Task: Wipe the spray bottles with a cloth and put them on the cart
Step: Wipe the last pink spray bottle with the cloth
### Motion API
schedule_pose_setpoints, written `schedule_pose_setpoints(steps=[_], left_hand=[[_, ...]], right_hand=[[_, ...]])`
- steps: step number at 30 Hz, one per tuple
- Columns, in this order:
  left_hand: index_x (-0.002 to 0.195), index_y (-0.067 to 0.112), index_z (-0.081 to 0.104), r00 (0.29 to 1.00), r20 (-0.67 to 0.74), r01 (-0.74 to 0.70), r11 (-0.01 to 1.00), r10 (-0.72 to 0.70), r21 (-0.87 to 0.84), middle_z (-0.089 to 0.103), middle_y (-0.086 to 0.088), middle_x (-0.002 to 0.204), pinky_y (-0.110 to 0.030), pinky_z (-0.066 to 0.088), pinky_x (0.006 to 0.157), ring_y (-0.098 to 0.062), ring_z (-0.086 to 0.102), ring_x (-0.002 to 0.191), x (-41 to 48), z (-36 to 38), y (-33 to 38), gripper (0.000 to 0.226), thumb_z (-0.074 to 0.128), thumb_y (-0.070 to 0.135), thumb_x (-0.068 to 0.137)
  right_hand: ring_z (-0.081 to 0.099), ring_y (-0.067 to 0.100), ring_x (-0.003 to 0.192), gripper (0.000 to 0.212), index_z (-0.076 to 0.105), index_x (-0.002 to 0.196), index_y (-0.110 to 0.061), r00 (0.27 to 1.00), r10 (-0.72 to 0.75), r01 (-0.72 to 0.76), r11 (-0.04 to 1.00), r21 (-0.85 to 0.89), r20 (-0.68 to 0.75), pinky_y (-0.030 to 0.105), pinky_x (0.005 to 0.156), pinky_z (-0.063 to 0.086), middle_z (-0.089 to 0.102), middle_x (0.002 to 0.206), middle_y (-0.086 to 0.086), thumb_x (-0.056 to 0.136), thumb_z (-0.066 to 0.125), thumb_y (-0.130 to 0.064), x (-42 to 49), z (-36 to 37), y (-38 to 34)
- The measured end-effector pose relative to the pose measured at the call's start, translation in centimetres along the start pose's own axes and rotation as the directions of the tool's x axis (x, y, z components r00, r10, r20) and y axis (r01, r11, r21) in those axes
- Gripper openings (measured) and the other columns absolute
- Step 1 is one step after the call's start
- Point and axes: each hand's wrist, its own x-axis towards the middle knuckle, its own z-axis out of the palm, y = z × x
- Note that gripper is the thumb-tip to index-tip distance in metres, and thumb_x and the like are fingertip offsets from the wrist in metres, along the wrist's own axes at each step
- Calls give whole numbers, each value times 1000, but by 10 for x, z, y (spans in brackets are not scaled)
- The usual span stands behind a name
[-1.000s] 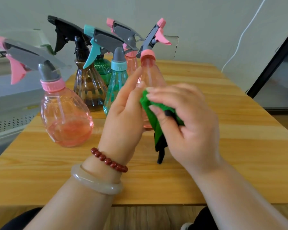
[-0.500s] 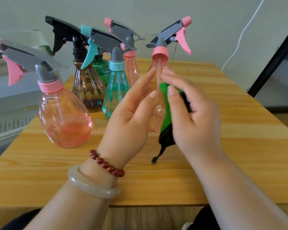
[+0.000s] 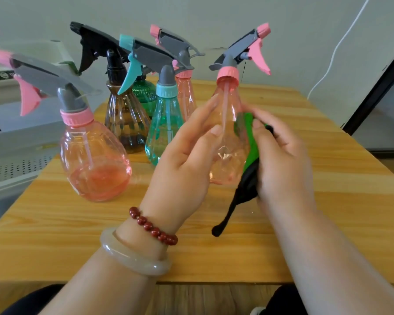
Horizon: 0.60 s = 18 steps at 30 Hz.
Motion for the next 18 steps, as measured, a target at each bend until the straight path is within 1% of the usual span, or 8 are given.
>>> schedule_pose_setpoints(steps=[3, 6, 8, 9, 11, 13, 15, 18], left_hand=[[131, 48, 56, 999, -29, 38, 996, -40, -76, 59, 12, 138, -42, 49, 104, -10, 57, 126, 2, -1, -5, 41, 52, 40, 91], [137, 45, 53, 996, -41, 73, 991, -79, -114, 56, 7, 142, -49, 42, 110, -15, 52, 133, 3, -2, -6, 49, 51, 44, 87], [138, 45, 52, 995, -28, 91, 993, -94, -80, 54, 14, 144, -40, 40, 112, -8, 48, 135, 3, -1, -8, 47, 51, 44, 90], [136, 49, 52, 995, -21, 92, 995, -93, -39, 52, 23, 142, -29, 38, 111, 2, 45, 135, 3, -1, -7, 41, 50, 43, 95], [131, 59, 47, 996, -23, 87, 993, -85, 77, 49, 35, 138, -12, 33, 106, 18, 40, 129, 2, 1, -2, 33, 42, 42, 103], [133, 59, 44, 996, -51, 75, 983, -68, 167, 51, 32, 138, -18, 39, 107, 13, 47, 126, 1, 2, 1, 34, 37, 45, 103], [139, 57, 41, 995, -60, 92, 984, -84, 150, 59, 29, 132, -31, 50, 100, 3, 60, 114, 1, 4, 2, 39, 41, 47, 101], [147, 44, 36, 995, -20, 96, 995, -97, -37, 64, 38, 111, -19, 52, 88, 13, 61, 103, 1, 9, 0, 52, 55, 39, 99]], right_hand=[[70, 27, 101, 27, 74, 103, -19, 966, 258, -249, 917, 312, 14, 49, 96, 53, 75, 103, 9, 101, 48, -13, 1, 6, 2], [66, 23, 111, 22, 72, 106, -21, 960, 273, -277, 926, 257, 53, 49, 102, 49, 73, 112, 6, 97, 55, -30, -1, 8, 4], [66, 3, 101, 18, 72, 101, -26, 979, 199, -202, 972, 117, 39, 24, 91, 49, 73, 102, -12, 98, 55, -31, -5, 7, 1], [66, -1, 94, 19, 71, 98, -29, 988, 156, -156, 985, 67, 6, 18, 83, 48, 73, 95, -16, 100, 53, -27, -6, 6, -2], [66, -1, 96, 23, 70, 101, -33, 996, 81, -83, 996, -37, -44, 17, 83, 49, 73, 96, -17, 103, 49, -23, -8, 5, -7], [63, -2, 105, 25, 69, 114, -29, 999, 17, -23, 991, -135, -50, 17, 90, 48, 72, 107, -16, 104, 47, -24, -7, 5, -5], [59, -5, 112, 29, 66, 124, -24, 996, -66, 52, 970, -239, -53, 13, 93, 44, 68, 116, -18, 104, 45, -26, -7, 4, -1], [56, 5, 121, 36, 59, 131, -6, 915, -398, 383, 807, -449, 66, 12, 101, 40, 63, 128, -2, 103, 43, -22, -10, 5, -3]])
